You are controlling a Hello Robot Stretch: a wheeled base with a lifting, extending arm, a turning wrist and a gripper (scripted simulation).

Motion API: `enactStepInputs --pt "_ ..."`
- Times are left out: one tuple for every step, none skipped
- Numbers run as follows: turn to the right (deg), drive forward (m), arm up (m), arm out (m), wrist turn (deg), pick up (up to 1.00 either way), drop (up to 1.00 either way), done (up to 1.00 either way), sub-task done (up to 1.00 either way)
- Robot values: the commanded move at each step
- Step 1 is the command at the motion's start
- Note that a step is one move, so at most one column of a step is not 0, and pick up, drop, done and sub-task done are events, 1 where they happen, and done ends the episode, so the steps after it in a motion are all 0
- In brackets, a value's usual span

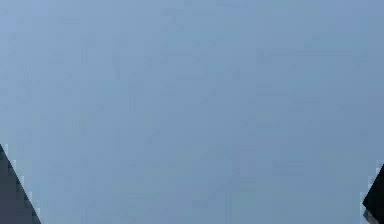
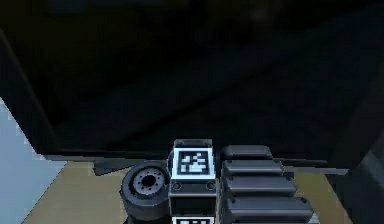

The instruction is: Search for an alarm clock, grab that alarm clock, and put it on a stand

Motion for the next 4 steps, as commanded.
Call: enactStepInputs --pt "-3.0 0.0 0.0 0.0 0.0 0.0 0.0 0.0 0.0" --pt "-6.0 0.0 0.0 0.0 0.0 0.0 0.0 0.0 0.0" --pt "0.0 0.2 0.0 0.0 0.0 0.0 0.0 0.0 0.0" --pt "21.0 0.0 0.0 0.0 0.0 0.0 0.0 0.0 0.0"
